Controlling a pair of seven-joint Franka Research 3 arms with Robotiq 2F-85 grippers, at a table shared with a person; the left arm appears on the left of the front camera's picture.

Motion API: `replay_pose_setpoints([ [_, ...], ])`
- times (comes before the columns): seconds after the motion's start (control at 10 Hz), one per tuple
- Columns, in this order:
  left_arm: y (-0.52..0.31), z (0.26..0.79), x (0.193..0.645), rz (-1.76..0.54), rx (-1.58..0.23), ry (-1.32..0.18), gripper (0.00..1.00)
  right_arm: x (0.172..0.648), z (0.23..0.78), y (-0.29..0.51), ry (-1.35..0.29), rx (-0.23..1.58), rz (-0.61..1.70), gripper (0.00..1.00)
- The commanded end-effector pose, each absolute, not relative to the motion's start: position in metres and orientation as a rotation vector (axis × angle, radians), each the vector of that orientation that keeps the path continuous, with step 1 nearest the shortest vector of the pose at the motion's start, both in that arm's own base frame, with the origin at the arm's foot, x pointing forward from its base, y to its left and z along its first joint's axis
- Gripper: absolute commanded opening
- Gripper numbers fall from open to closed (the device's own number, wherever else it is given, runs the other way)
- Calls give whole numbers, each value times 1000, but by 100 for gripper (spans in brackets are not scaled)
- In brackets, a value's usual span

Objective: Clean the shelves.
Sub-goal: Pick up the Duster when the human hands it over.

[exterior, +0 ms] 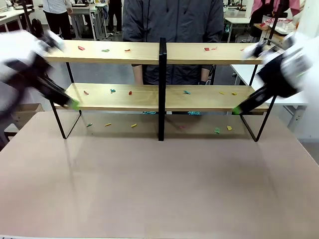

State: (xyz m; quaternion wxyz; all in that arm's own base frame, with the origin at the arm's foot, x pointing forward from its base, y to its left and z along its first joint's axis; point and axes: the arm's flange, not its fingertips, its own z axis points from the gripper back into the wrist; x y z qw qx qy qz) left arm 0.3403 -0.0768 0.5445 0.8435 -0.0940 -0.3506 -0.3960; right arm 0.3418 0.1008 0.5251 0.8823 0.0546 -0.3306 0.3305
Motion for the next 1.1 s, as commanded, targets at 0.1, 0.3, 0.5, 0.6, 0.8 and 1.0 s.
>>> replay_pose_setpoints([
  [0.1,18,543,243,-852,-290,-1016,100,257,579,33,-809,177,774,100],
  [0.3,38,551,248,-841,-406,-1190,100,242,607,8,-874,202,773,100],
  [0.5,40,556,253,-768,-496,-1317,100,234,626,-17,-968,256,725,100],
  [0.6,41,558,253,-752,-493,-1328,100,231,631,-21,-993,256,717,100],
  [0.8,36,556,259,-730,-479,-1305,100,235,634,-23,-1000,253,716,100],
  [1.0,36,554,265,-713,-495,-1295,100,240,634,-25,-1007,267,718,100],
])
